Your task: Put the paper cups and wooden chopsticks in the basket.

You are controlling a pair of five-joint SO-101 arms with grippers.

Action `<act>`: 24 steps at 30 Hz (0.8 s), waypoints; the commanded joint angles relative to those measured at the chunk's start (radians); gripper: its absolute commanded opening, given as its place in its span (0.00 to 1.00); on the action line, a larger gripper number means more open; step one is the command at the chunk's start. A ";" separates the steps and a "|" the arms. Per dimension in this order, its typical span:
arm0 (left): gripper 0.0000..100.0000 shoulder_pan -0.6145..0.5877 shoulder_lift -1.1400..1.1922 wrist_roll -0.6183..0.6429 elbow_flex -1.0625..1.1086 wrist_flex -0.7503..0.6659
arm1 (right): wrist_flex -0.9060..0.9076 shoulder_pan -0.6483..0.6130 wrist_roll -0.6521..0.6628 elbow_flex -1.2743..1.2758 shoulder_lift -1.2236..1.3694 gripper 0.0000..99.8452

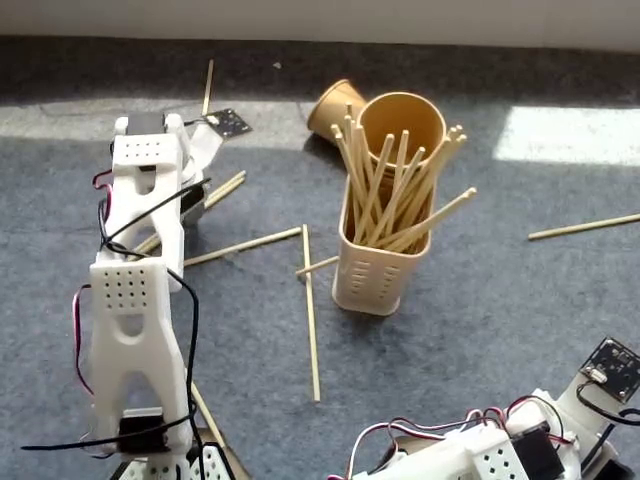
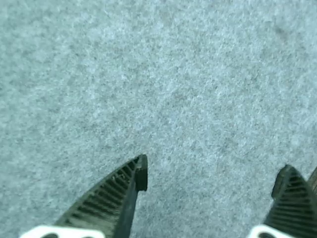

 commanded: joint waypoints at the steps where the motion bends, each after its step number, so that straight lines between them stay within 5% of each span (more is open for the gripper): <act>1: 0.00 0.004 0.019 -0.006 -0.145 0.049 | 0.007 -0.018 -0.008 0.004 -0.008 0.38; 6: 0.00 0.007 0.013 0.049 -0.291 0.120 | 0.007 -0.018 -0.006 0.016 -0.008 0.38; 12: 0.00 0.065 0.010 0.350 -0.737 0.141 | 0.007 -0.018 -0.008 0.016 -0.008 0.38; 24: 0.00 0.473 -0.538 0.865 -0.714 0.029 | 0.007 -0.018 -0.009 0.021 -0.008 0.38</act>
